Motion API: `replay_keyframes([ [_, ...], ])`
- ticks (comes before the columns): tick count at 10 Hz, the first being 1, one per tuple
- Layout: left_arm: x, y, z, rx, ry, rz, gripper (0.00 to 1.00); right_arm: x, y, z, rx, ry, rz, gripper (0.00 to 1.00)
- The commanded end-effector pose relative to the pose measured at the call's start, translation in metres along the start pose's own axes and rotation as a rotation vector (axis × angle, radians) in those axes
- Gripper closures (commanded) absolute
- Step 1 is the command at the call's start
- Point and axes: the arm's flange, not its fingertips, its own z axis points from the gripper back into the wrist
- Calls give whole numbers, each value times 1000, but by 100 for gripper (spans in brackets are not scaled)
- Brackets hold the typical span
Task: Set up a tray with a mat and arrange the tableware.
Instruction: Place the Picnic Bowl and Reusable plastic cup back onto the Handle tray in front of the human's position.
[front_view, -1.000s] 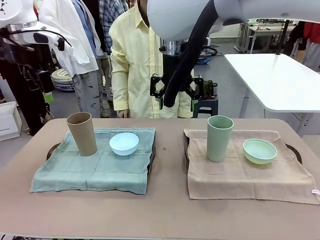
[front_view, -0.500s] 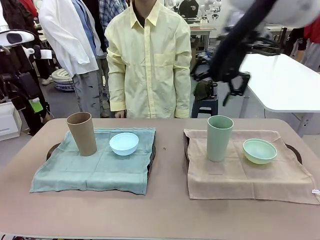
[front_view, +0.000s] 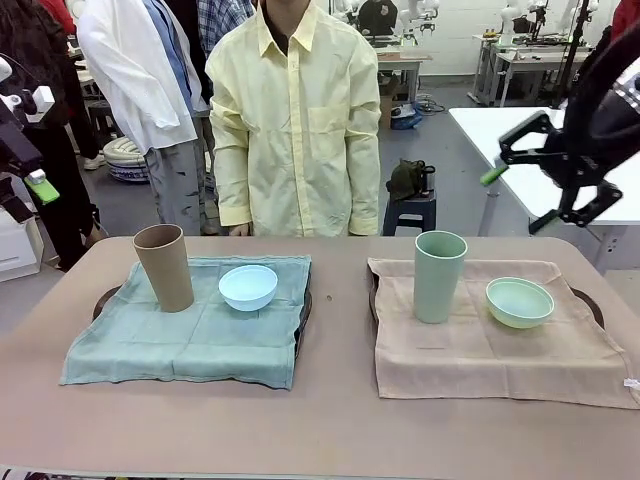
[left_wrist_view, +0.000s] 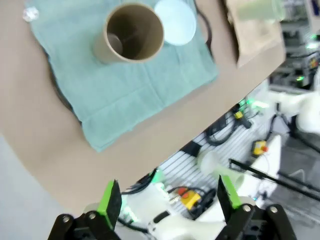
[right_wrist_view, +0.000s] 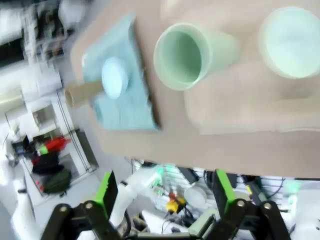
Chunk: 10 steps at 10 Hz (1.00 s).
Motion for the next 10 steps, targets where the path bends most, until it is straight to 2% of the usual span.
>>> replay_keyframes([
  [1, -2, -9, -3, -9, -12, 55, 0, -10, 18, -7, 24, 60, 77, 0],
  [4, -2, -9, -3, -9, -12, 55, 0, -10, 18, -7, 24, 60, 77, 0],
  [5, 2, -3, 0, 4, -1, 25, 0, -8, 13, -6, -3, 30, 40, 0],
  [6, -5, 0, 1, -67, -69, 49, 0, 3, -2, 4, 19, 32, 106, 0],
  [8, -26, 10, 1, -322, -258, 127, 0, 25, -45, 35, 68, 21, 231, 0],
  [10, -44, 20, -5, -489, -382, 202, 0, 37, -84, 55, 172, 29, 312, 0],
])
